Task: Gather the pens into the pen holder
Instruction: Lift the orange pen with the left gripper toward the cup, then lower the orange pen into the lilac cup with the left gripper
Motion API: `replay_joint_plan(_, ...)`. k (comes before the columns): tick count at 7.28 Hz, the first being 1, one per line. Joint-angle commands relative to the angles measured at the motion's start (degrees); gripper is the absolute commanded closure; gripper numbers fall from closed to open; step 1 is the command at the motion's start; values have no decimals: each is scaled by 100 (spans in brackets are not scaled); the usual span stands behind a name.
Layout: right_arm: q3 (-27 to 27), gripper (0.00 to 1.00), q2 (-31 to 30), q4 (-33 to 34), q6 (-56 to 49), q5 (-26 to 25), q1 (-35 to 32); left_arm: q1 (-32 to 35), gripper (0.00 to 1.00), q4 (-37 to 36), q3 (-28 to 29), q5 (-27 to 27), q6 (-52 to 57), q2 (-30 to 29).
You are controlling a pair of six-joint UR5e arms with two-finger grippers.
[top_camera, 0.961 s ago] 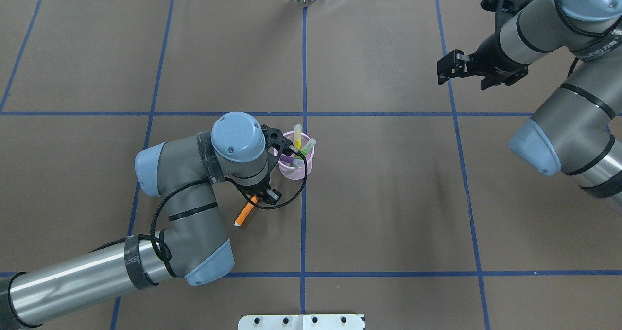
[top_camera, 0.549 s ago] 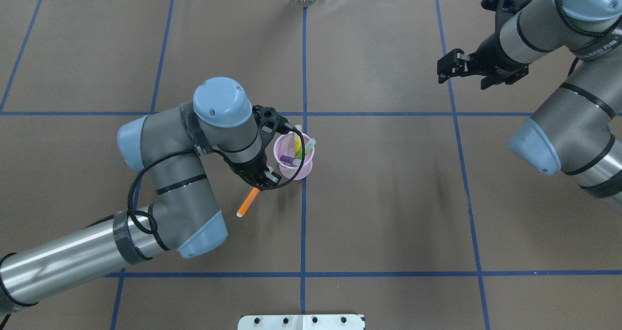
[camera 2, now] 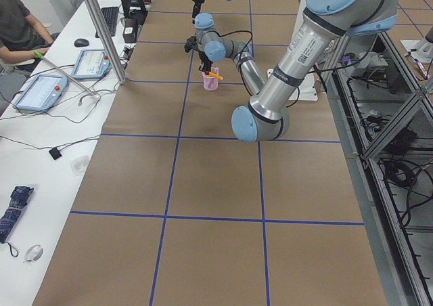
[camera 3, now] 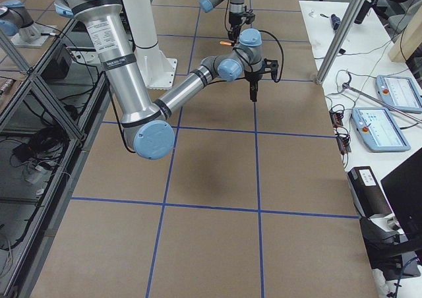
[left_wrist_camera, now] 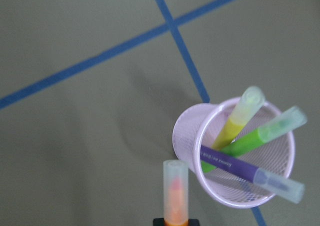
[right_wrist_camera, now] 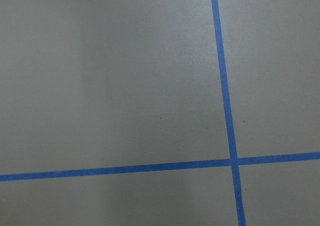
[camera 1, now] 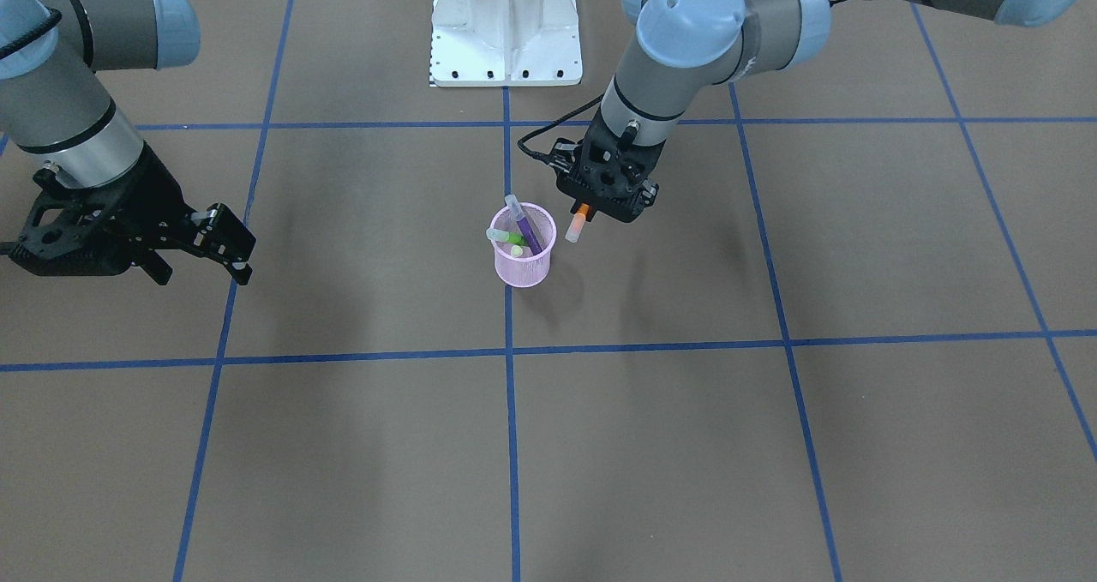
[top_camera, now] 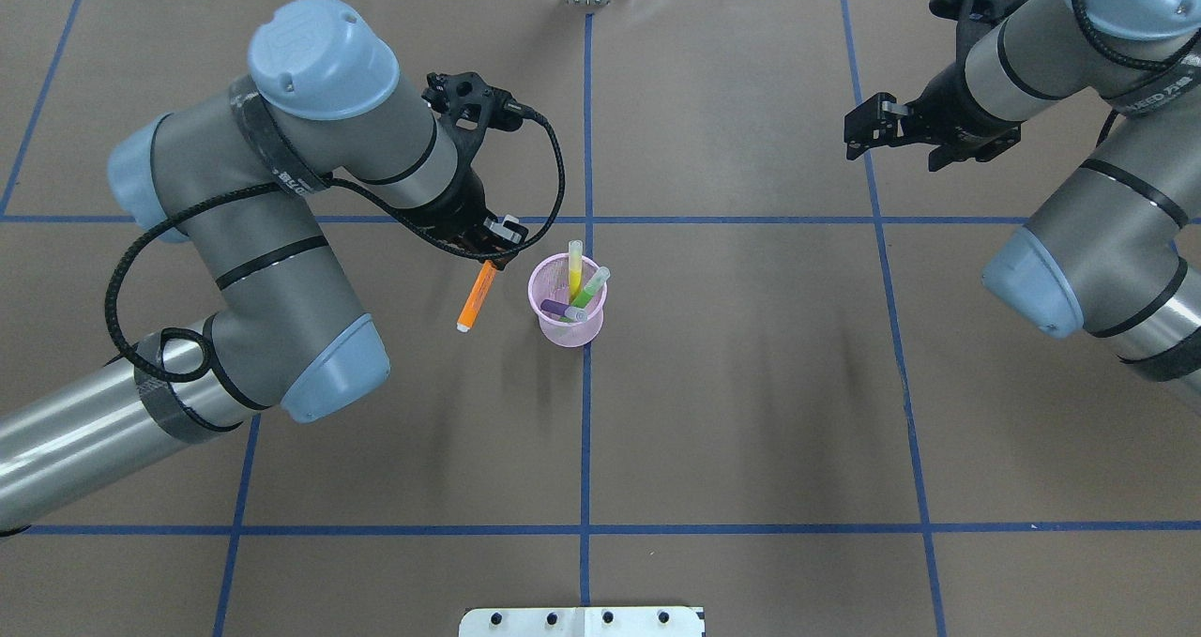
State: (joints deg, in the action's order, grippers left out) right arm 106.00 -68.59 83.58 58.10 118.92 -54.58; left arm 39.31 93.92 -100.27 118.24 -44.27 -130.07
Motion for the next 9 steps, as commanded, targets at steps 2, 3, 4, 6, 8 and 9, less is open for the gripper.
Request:
replay_joint_plan(2,0,0,3,-9,0,-1,0,-335,100,1658,33,-1605,-1487,-36)
replay_joint_plan(3,0,0,3,-9,0,-18,0,-606,100,1760,34,-2394,-1444,-19)
replay_joint_plan(4,0,0,3,-9,0,-35,0,-904,100,1761,34,-3176,-1444,-19)
replay_joint_plan(6,0,0,3,-9,0,-36,0,-1301,100,2267,34,-4122,-1470,322)
replay_joint_plan(8,0,0,12,-9,0,-36,0,-1425,100,2350,60,-4309,-1479,386)
replay_joint_plan(9,9,0,12,-9,0,-36,0,-1434,99,2367,61,-4309,-1470,394)
